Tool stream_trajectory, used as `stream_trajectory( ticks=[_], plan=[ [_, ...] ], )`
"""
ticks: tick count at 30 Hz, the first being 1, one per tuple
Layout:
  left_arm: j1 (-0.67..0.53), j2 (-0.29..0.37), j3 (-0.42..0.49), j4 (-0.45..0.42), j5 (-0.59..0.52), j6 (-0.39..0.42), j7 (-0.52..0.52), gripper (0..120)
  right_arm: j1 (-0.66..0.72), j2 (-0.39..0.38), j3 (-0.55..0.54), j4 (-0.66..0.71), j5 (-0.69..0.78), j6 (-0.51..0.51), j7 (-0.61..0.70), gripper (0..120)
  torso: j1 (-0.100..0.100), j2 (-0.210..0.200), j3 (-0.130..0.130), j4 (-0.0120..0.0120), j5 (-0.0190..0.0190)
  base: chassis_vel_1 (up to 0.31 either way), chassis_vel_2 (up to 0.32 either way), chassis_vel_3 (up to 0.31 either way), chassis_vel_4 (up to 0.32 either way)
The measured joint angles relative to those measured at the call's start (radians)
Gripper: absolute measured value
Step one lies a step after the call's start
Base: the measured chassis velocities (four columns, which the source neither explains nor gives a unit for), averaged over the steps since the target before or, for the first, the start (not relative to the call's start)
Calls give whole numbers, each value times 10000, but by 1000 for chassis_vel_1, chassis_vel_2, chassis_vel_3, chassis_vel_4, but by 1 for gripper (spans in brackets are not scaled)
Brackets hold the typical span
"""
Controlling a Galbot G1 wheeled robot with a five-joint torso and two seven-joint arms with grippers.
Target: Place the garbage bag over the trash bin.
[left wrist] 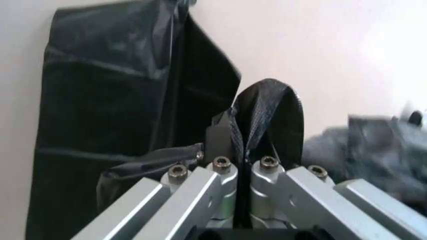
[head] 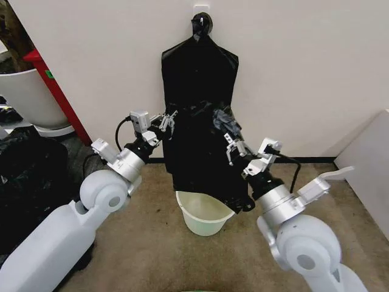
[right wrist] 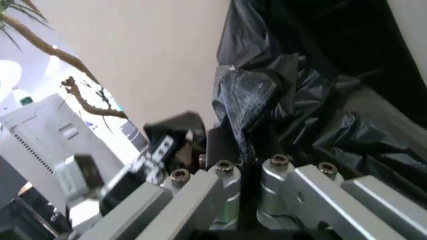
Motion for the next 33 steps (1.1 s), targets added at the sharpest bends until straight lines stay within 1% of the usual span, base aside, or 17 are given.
stream_trajectory(
  ticks=[7,13,16,17,23,25,31,33],
  plan=[
    [590,-123,-3,169,563,-212,90,0,43,334,22,-473,-174,204,-76,0,0,0,0,1,0,0,0,0,0],
    [1186,-279,-39,169,894,-354,142,0,-811,470,238,-525,-537,549,-288,0,0,0,0,-1,1,0,0,0,0],
    [1791,-430,-58,16,1191,-444,168,0,-1441,720,318,-503,-889,843,-481,0,0,0,-1,-1,1,0,0,0,0],
    [1791,-430,-58,16,1191,-444,168,0,-1441,720,318,-503,-889,843,-481,0,0,0,-1,-1,1,0,0,0,0],
    [2980,-619,-90,-128,1719,-635,275,0,-2262,1100,191,-465,-1572,1160,-691,0,0,0,-1,-1,1,0,0,0,0],
    [3085,-638,-93,-149,1755,-650,285,0,-2333,1115,169,-459,-1638,1203,-701,0,0,0,-1,0,0,0,0,0,0],
    [4017,-832,-180,-473,2107,-785,322,0,-2842,1132,69,-338,-1954,1541,-685,0,0,0,-1,0,1,0,0,0,0],
    [4112,-847,-196,-506,2158,-816,337,0,-2889,1134,61,-339,-1972,1598,-681,0,0,0,-1,0,1,0,0,0,0]
  ],
)
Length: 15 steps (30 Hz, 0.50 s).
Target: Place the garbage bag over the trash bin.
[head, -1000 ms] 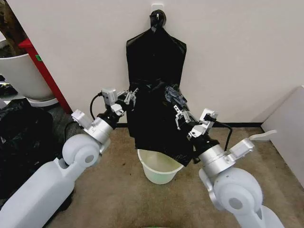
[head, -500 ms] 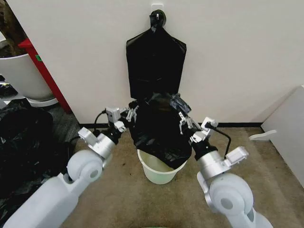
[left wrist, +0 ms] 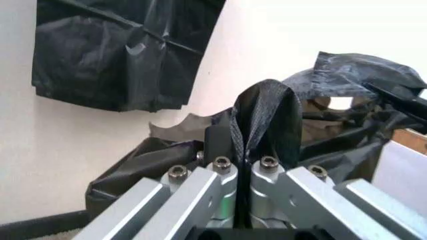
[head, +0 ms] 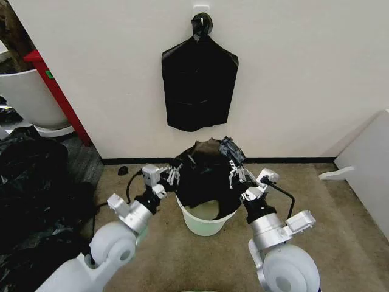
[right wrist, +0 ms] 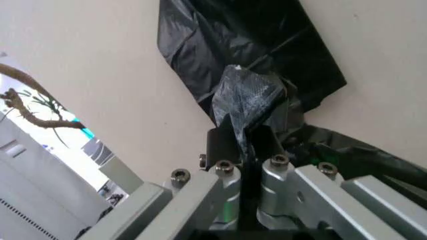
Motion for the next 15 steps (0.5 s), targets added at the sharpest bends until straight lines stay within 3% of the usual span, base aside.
stream_trajectory(
  ticks=[6,9,15],
  plan=[
    [-199,159,-46,108,94,-123,36,0,181,-166,-416,-425,145,254,134,0,0,0,1,-1,0,0,0,0,0],
    [-959,409,-48,287,19,-129,-17,0,786,-323,-653,-1054,303,353,296,0,0,0,2,0,0,0,0,0,0],
    [-1555,973,-222,116,-424,-91,-151,0,1380,-811,-516,-695,1050,259,800,0,0,0,2,-1,1,0,0,0,0]
  ],
)
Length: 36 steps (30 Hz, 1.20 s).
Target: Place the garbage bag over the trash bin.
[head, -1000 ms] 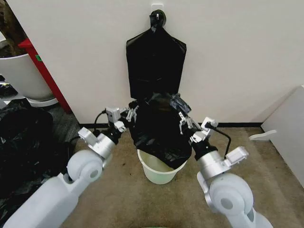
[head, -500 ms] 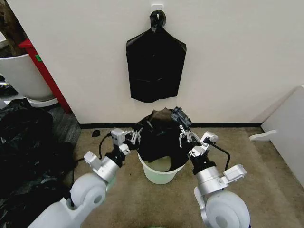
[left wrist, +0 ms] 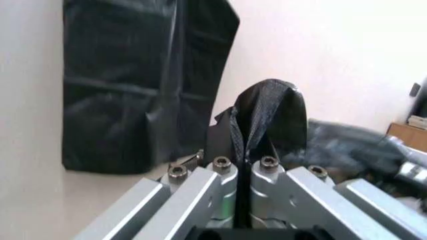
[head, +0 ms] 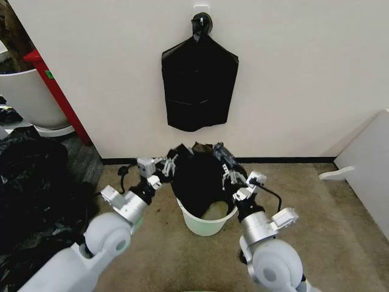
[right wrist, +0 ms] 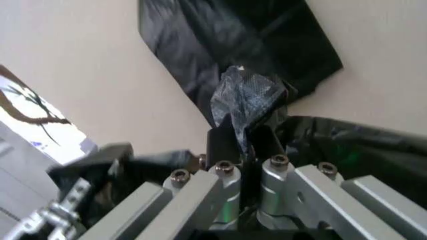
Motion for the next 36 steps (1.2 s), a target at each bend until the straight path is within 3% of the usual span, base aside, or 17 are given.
stream_trajectory(
  ticks=[6,13,21,25,30,36],
  plan=[
    [-12,484,-371,-181,-321,121,64,0,100,-471,258,558,418,-238,267,0,0,0,0,0,0,0,0,0,0],
    [490,501,-358,-184,-228,158,141,0,-243,-437,276,365,212,-252,255,0,0,0,0,0,-2,0,0,0,0],
    [2042,383,-542,-579,210,173,171,0,-1312,-309,66,-10,-562,-125,298,0,0,0,-2,1,-1,0,0,0,0],
    [3202,851,-1313,-1077,217,132,162,0,-2368,-713,219,756,-654,-63,1020,0,0,0,-3,2,1,0,0,0,0],
    [3931,786,-1417,-1553,136,177,-285,0,-3676,-677,278,1223,-1023,33,1690,0,0,0,-3,-1,0,0,0,0,0],
    [5054,674,-2013,-2028,109,246,-390,0,-4000,-543,202,1281,-1255,98,1832,0,0,0,-2,0,0,0,0,0,0]
  ],
)
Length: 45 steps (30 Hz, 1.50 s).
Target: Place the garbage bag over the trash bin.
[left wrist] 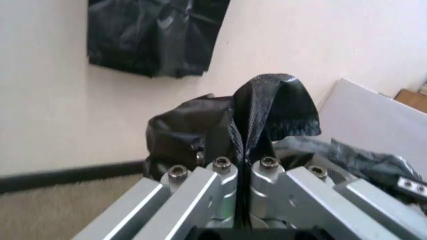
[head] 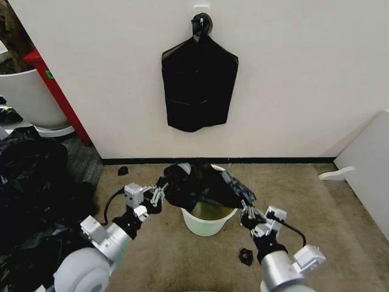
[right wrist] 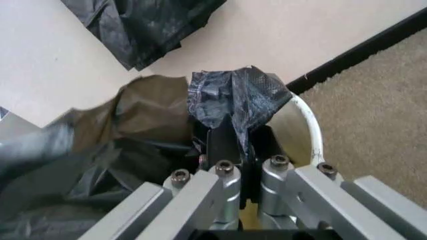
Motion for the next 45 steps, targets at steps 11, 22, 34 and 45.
stream_trajectory(
  ticks=[11,22,34,45],
  plan=[
    [1758,-385,-1400,-357,-91,-49,6,0,-138,203,-71,178,-191,9,-3,0,0,0,0,0,-2,0,0,0,0],
    [3043,-1221,-1532,-281,319,-231,79,0,-809,574,-709,-160,-1057,381,152,0,0,0,0,1,0,0,0,0,0],
    [1841,-607,58,1046,446,-60,155,0,-391,493,-644,-1763,-1324,624,-986,0,1,0,2,1,0,0,0,0,0],
    [822,67,810,1940,224,84,179,0,-125,540,-489,-2494,-1437,715,-1338,0,1,0,2,-1,-1,0,0,0,0]
  ],
)
